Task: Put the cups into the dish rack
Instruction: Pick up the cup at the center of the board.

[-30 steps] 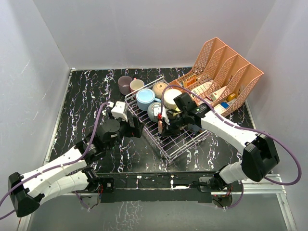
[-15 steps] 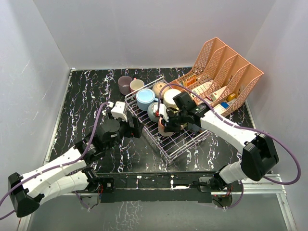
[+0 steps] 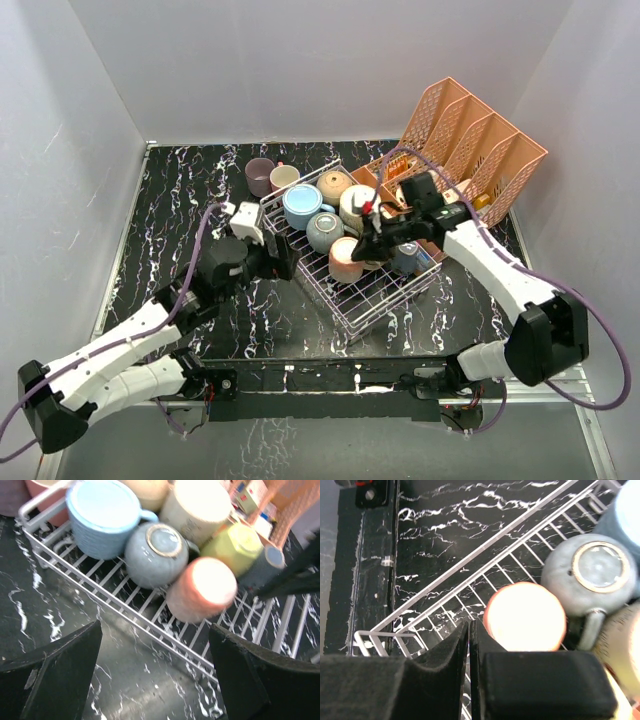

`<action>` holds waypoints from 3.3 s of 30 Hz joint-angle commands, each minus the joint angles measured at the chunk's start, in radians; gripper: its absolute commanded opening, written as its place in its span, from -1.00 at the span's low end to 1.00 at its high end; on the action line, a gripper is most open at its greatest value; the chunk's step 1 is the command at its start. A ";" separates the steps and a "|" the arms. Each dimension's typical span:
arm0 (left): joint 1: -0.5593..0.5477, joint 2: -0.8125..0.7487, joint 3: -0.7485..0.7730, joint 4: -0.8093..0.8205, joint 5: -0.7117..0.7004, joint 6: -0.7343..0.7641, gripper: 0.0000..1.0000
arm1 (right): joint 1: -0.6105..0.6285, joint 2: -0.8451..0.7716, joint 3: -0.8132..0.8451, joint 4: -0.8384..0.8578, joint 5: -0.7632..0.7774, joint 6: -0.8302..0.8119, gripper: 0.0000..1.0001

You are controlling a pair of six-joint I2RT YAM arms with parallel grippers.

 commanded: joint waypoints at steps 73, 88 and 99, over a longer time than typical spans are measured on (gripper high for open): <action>0.725 1.449 1.282 -0.342 0.288 0.089 -0.71 | -0.376 -0.258 -0.245 0.246 -0.272 0.074 -0.66; 0.789 1.238 1.130 -0.211 0.189 0.097 -1.00 | -0.376 -0.251 -0.254 0.239 -0.291 0.061 -0.66; 0.870 0.823 0.700 -0.036 0.213 0.065 -1.00 | -0.378 -0.234 -0.250 0.184 -0.342 -0.008 -0.66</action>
